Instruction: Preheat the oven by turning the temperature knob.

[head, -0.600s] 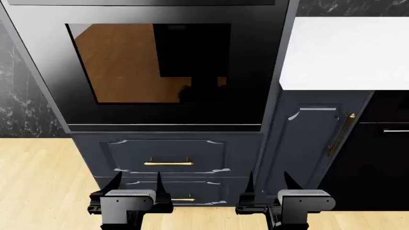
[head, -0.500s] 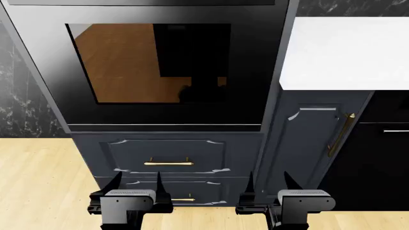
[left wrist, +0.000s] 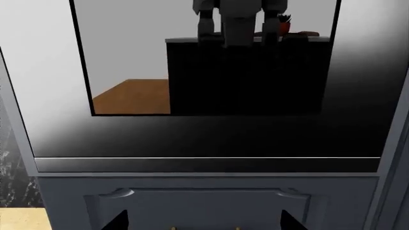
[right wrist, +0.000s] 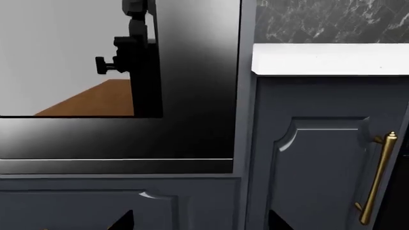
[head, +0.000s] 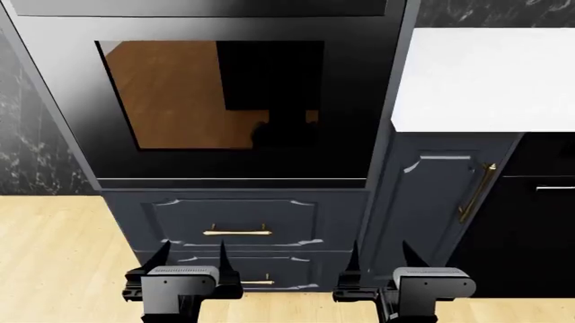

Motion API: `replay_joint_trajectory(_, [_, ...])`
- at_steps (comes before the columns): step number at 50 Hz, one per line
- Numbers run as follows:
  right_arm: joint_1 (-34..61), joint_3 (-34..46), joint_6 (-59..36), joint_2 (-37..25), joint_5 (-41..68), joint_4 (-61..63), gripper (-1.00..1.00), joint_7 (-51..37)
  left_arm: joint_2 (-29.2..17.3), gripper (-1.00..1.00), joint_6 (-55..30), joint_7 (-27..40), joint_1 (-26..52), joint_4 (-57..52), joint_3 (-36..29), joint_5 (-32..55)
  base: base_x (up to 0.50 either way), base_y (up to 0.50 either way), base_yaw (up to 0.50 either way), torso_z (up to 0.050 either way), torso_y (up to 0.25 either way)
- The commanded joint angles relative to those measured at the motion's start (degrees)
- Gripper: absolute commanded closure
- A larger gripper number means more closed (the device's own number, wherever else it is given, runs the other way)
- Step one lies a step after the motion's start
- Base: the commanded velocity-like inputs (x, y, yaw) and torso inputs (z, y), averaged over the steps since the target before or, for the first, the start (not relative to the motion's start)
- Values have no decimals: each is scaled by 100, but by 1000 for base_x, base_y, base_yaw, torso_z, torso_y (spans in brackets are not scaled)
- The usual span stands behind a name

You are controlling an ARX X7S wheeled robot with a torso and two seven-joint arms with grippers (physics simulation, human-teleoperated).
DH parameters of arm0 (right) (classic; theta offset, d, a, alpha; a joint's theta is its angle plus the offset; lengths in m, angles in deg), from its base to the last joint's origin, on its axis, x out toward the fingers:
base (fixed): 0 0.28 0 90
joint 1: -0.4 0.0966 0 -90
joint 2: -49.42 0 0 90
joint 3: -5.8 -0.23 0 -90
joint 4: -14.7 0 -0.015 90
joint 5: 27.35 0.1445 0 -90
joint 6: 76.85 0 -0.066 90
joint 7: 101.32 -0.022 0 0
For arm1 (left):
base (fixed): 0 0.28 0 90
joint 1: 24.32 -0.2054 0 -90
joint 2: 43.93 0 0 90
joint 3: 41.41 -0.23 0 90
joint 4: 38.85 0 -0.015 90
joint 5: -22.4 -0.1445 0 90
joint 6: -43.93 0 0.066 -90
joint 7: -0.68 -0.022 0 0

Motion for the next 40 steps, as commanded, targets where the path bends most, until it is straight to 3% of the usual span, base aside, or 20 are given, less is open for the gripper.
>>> replay_joint_trajectory(1, [-5, 102, -43, -98, 105, 62, -100, -109, -97, -100, -33, 126, 10, -9, -116, 102, 0, 0, 0, 50, 51])
replay_joint_trajectory(40, [-13, 320, 227, -293, 262, 157, -100, -502, -308, -100, -45, 466, 17, -275, -244, 481, 0, 0, 0, 48, 37])
